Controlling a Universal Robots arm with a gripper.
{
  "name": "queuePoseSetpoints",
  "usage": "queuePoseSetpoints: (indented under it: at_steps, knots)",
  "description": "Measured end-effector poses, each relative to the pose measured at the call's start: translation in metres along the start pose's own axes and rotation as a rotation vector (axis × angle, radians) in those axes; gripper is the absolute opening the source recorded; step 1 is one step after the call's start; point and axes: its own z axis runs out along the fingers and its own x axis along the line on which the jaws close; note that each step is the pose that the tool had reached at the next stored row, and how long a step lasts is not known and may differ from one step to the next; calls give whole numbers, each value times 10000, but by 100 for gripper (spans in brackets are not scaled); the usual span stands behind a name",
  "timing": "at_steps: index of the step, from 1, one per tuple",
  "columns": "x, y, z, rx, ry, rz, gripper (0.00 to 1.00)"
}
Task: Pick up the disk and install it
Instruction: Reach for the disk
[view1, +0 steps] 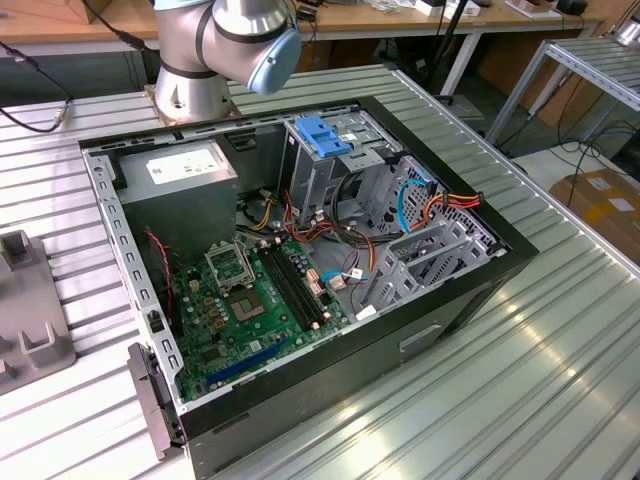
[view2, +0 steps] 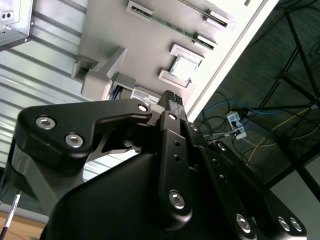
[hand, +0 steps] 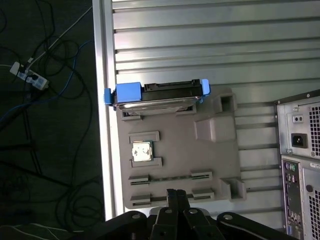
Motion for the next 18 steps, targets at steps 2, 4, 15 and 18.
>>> queuePoseSetpoints:
  at_steps: [2,4,15,18]
  knots:
    - [5,0,0,2,0,0,10]
    - [10,-1,0,3,1,0,10]
    - [29,20,5,14,-1,0,10]
    - [31,48,8,22,-1,0,10]
